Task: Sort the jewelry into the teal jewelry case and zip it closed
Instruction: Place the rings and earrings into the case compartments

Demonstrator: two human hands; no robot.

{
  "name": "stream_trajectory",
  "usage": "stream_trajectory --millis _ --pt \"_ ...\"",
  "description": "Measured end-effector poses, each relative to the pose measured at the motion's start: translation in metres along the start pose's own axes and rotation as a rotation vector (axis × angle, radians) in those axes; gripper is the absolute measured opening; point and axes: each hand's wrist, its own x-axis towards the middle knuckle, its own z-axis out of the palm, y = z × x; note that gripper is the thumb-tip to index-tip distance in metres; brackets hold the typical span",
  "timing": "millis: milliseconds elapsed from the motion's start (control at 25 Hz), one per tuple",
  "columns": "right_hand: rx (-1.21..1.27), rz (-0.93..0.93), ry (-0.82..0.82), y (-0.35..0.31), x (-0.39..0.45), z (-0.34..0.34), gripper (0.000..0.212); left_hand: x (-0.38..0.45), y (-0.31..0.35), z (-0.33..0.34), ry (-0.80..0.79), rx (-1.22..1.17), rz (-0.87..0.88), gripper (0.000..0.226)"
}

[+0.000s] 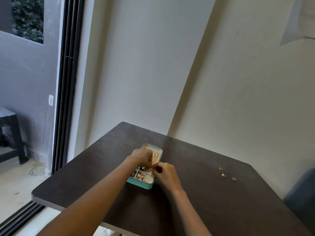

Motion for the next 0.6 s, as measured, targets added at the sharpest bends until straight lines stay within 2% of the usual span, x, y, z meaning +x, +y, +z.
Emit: stream_trajectory --millis 240,600 --pt "0.043 -0.015 -0.036 0.0071 -0.0011 -0.0036 0.023 0.0015 -0.0026 -0.0015 -0.077 -0.094 -0.068 0.027" --pt "-0.140 -0.095 -0.083 -0.0022 0.0023 -0.0073 0.014 0.0025 -0.0005 0.0032 -0.044 -0.114 -0.119 0.026"
